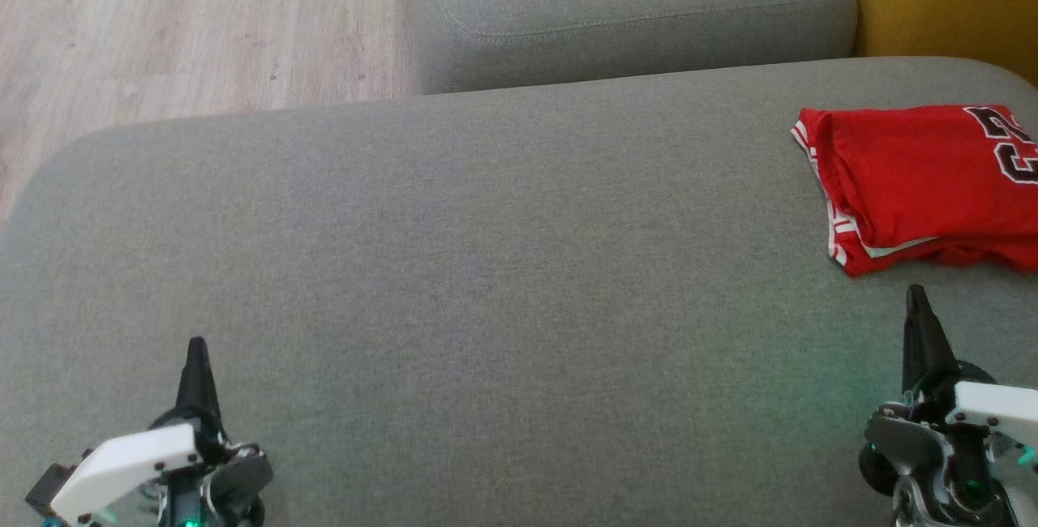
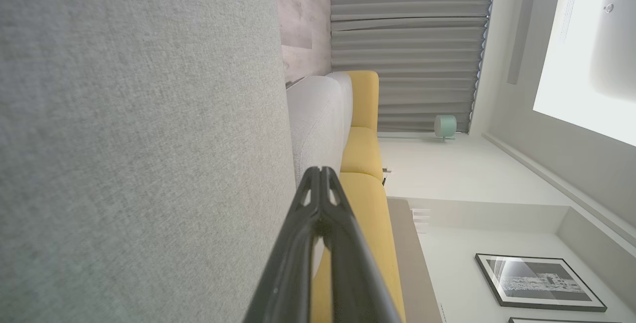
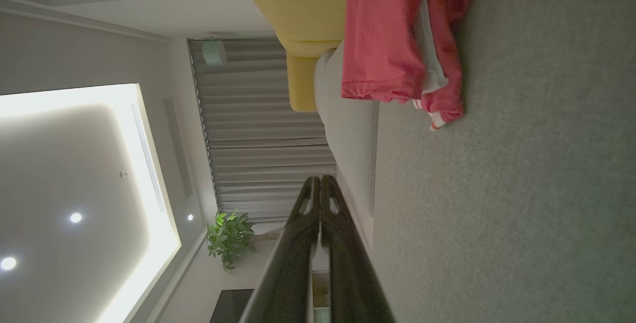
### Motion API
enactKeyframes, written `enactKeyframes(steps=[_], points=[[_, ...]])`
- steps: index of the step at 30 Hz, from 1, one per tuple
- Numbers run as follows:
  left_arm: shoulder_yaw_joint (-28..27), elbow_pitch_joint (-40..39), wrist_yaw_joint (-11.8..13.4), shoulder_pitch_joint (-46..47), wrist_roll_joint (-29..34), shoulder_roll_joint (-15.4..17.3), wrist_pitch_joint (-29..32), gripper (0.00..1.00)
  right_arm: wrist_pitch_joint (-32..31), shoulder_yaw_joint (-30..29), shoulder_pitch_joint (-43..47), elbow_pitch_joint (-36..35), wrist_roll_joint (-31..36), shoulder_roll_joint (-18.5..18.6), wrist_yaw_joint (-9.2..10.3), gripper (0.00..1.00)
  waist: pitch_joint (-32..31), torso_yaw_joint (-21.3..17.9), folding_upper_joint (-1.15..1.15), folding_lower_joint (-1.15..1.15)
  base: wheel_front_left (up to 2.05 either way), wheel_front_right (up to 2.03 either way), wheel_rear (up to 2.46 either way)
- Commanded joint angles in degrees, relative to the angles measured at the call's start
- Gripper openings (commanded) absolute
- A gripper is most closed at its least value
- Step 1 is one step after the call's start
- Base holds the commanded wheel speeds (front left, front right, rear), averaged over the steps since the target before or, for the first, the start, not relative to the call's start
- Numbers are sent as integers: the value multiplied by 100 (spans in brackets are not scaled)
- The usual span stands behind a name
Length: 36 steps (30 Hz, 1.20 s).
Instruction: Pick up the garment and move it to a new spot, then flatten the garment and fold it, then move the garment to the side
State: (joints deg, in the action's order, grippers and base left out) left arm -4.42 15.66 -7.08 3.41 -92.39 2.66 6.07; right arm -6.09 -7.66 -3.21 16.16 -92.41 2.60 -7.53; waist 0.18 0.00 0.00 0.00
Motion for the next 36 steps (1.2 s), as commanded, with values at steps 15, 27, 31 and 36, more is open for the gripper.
enactKeyframes(steps=[15, 27, 31, 36], points=[[-214, -162, -41, 278, 26, 23, 45, 0, -41, 113, -297, -213, 26, 31, 4, 0, 0, 0, 0, 0, 0, 0, 0], [-215, -162, -41, 278, 27, 23, 46, 0, -41, 112, -298, -213, 27, 31, 4, 0, 0, 0, 0, 0, 0, 0, 0], [-215, -162, -41, 278, 27, 23, 46, 0, -42, 111, -298, -213, 27, 31, 4, 0, 0, 0, 0, 0, 0, 0, 0], [-215, -162, -41, 278, 27, 22, 46, 0, -42, 111, -298, -213, 27, 30, 4, 0, 0, 0, 0, 0, 0, 0, 0]])
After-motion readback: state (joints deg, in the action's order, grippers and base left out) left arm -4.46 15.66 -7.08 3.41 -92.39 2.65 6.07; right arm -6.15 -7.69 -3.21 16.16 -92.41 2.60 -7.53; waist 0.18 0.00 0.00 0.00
